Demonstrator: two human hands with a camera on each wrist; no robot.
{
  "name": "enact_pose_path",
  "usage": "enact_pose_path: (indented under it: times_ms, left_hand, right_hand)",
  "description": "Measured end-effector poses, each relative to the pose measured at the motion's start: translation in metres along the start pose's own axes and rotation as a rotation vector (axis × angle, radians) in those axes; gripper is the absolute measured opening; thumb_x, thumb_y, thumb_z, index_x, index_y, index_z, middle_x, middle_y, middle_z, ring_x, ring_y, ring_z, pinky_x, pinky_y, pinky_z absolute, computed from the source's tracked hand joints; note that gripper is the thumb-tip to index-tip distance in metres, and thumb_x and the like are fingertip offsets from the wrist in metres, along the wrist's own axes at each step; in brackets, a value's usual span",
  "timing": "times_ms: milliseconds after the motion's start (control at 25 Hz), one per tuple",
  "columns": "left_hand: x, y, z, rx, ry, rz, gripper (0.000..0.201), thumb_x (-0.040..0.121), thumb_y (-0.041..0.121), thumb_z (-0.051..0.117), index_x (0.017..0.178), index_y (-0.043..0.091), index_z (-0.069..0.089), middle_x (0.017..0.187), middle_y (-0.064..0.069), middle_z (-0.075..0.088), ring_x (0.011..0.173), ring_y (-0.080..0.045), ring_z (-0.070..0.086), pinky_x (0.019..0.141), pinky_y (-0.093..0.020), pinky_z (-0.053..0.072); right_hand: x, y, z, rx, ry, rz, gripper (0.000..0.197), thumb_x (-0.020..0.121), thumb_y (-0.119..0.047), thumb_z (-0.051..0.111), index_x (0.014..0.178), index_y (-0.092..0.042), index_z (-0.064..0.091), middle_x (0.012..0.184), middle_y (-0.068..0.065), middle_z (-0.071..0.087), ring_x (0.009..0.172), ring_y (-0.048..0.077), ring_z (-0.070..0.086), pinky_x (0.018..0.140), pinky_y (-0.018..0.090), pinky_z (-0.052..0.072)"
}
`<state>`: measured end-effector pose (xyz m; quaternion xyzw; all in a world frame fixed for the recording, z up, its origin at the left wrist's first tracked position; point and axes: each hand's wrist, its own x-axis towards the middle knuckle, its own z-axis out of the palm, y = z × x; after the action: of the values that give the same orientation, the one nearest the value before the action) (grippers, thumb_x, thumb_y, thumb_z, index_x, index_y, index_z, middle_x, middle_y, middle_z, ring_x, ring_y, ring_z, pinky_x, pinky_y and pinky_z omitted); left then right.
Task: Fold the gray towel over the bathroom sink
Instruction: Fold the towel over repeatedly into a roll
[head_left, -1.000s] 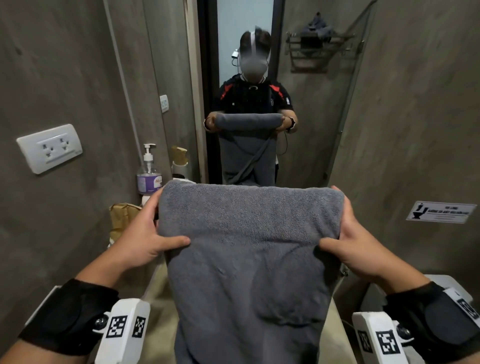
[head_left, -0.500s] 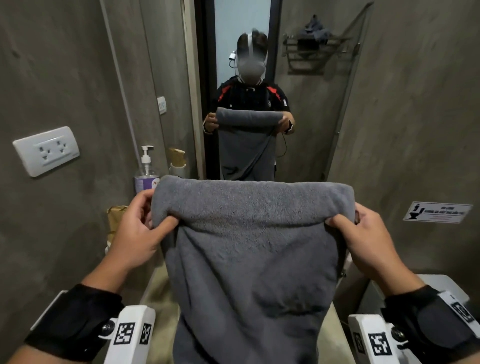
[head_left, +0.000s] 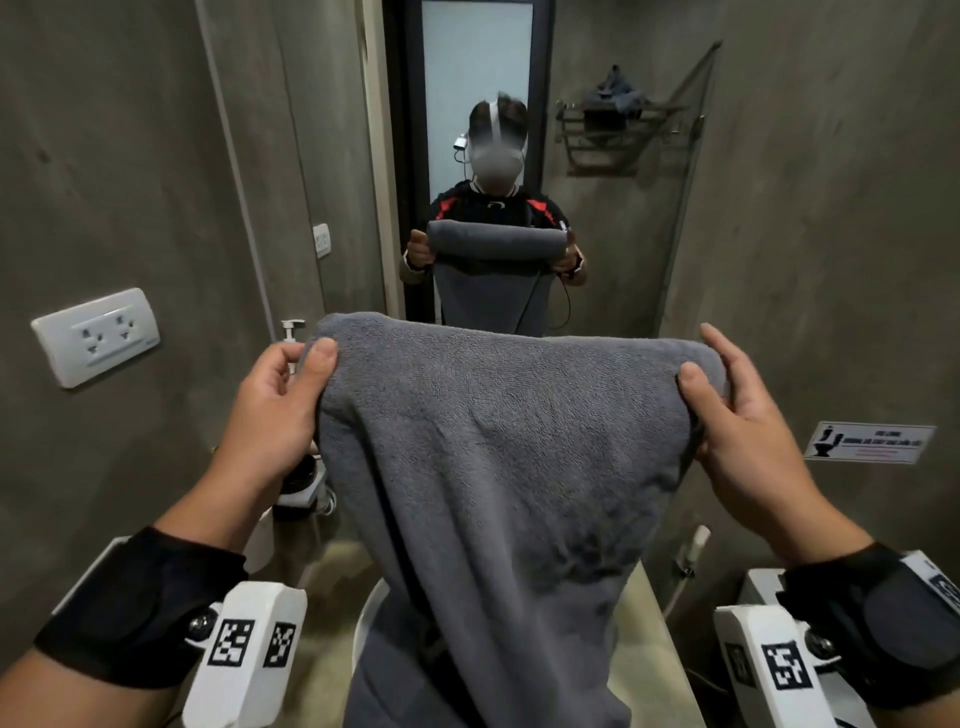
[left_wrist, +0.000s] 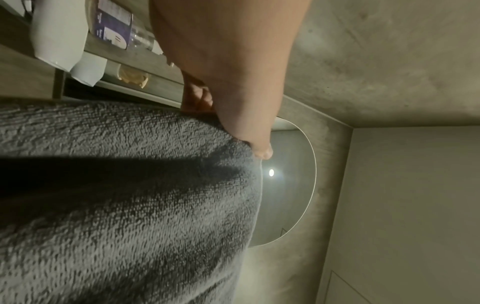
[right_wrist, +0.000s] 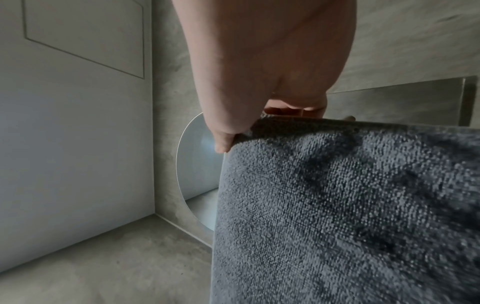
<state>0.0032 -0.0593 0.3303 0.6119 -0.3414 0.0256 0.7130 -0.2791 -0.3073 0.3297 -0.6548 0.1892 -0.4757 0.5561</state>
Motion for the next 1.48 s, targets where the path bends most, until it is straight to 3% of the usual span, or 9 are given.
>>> enact_pose_path:
  times_ms: [160,400,640,760,840,960,1240,1360,1480]
  left_hand:
    - [0.004,0.002,-0.001,-0.026,0.006,-0.035,0.05,0.069,0.081,0.062,0.084,0.034,0.066,0.074,0.018,0.067,0.066,0.005,0.058,0.06,-0.019,0.045]
    - [0.014,0.0,-0.007,-0.002,0.033,-0.07,0.06,0.069,0.084,0.061,0.092,0.028,0.064,0.093,0.008,0.068,0.086,-0.009,0.059,0.083,-0.038,0.046]
    - [-0.017,-0.013,-0.005,0.112,-0.137,-0.146,0.06,0.073,0.054,0.072,0.122,0.024,0.055,0.114,0.005,0.071,0.103,-0.008,0.067,0.089,-0.031,0.054]
    - [-0.029,-0.026,-0.015,0.168,-0.378,-0.085,0.094,0.056,0.01,0.092,0.136,0.025,0.045,0.119,0.015,0.069,0.11,0.005,0.064,0.088,-0.014,0.052]
    - [-0.027,-0.031,-0.021,0.181,-0.433,-0.041,0.104,0.054,0.0,0.092,0.142,0.022,0.041,0.126,0.012,0.065,0.118,0.005,0.06,0.095,-0.013,0.048]
    - [-0.025,-0.036,-0.023,0.219,-0.368,0.049,0.096,0.056,0.006,0.092,0.139,0.018,0.046,0.128,0.011,0.063,0.119,0.005,0.058,0.099,-0.014,0.046]
    - [-0.031,-0.045,-0.019,0.281,-0.176,0.152,0.069,0.067,0.041,0.09,0.128,0.027,0.059,0.113,0.015,0.07,0.107,0.003,0.064,0.083,-0.01,0.05]
    - [-0.03,-0.041,-0.017,0.23,-0.13,0.184,0.064,0.068,0.051,0.08,0.123,0.028,0.055,0.116,0.007,0.067,0.108,-0.006,0.065,0.087,-0.022,0.052]
    - [-0.029,-0.036,-0.013,0.155,-0.107,0.167,0.058,0.071,0.046,0.079,0.118,0.022,0.054,0.106,0.016,0.07,0.098,0.002,0.067,0.078,-0.012,0.052]
  right_hand:
    - [-0.004,0.004,-0.005,0.042,-0.215,0.002,0.089,0.077,-0.016,0.078,0.152,-0.031,0.033,0.144,-0.001,0.055,0.132,0.013,0.053,0.116,0.04,0.036]
    - [-0.008,0.003,-0.003,-0.219,-0.396,-0.043,0.104,0.077,0.024,0.064,0.155,-0.026,0.017,0.14,-0.018,0.049,0.123,-0.014,0.051,0.094,0.004,0.04]
    - [-0.016,0.009,0.006,-0.345,-0.206,-0.111,0.075,0.076,0.016,0.062,0.13,-0.034,0.051,0.114,-0.026,0.068,0.112,-0.006,0.061,0.096,0.011,0.046]
    - [-0.017,0.017,-0.003,-0.319,-0.262,-0.059,0.079,0.076,0.016,0.069,0.137,-0.029,0.049,0.125,-0.013,0.067,0.12,0.004,0.061,0.107,0.031,0.046]
    - [-0.018,0.018,-0.009,-0.339,-0.329,-0.024,0.092,0.074,0.01,0.078,0.149,-0.026,0.038,0.134,-0.013,0.062,0.127,0.002,0.055,0.109,0.027,0.043]
    - [-0.019,0.019,-0.01,-0.408,-0.292,-0.057,0.091,0.07,0.009,0.08,0.145,-0.028,0.043,0.127,-0.019,0.065,0.122,-0.003,0.058,0.099,0.015,0.046]
    - [-0.023,0.027,-0.001,-0.304,0.016,-0.04,0.044,0.078,0.004,0.072,0.103,-0.033,0.068,0.096,-0.011,0.077,0.091,0.004,0.072,0.076,0.023,0.059]
    - [-0.018,0.023,-0.004,-0.293,0.107,-0.05,0.029,0.079,-0.008,0.075,0.093,-0.033,0.069,0.096,-0.002,0.075,0.093,0.016,0.071,0.081,0.039,0.059]
    - [-0.012,0.019,-0.004,-0.31,0.112,-0.058,0.021,0.082,-0.01,0.074,0.091,-0.028,0.068,0.103,0.005,0.072,0.092,0.016,0.067,0.082,0.034,0.056]
